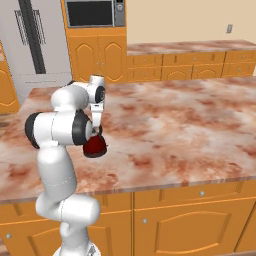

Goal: Pick the jar and kettle and place them in the sink. Then turn on the water.

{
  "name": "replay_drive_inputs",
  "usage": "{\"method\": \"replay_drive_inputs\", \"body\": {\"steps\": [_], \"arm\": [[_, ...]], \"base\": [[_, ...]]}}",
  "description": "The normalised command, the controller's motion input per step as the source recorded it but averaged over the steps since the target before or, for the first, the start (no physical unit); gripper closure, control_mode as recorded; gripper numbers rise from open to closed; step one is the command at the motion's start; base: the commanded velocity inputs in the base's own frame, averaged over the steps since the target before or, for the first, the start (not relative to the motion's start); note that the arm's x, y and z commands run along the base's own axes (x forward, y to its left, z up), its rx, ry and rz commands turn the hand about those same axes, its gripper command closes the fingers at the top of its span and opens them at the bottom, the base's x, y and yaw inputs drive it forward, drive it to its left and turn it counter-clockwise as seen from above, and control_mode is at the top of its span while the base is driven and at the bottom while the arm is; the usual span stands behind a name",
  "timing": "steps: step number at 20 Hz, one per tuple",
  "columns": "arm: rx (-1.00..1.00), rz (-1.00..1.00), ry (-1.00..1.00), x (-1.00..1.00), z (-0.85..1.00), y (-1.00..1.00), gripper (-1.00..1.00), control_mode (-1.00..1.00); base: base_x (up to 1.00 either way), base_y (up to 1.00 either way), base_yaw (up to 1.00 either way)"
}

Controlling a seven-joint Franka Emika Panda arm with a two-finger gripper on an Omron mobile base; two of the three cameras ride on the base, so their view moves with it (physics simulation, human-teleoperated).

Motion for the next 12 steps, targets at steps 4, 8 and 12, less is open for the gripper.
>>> {"method": "replay_drive_inputs", "body": {"steps": [4, 8, 12], "arm": [[0.01, -0.01, -0.01, -0.4, 0.54, 0.0, 1.0, -1.0], [0.03, -0.04, -0.02, -0.53, 0.75, -0.03, 1.0, -1.0], [0.08, -0.06, -0.06, -0.47, 0.64, -0.09, 1.0, -1.0]], "base": [[0.0, 0.0, 0.0], [0.0, 0.0, 0.0], [0.0, 0.0, 0.0]]}}
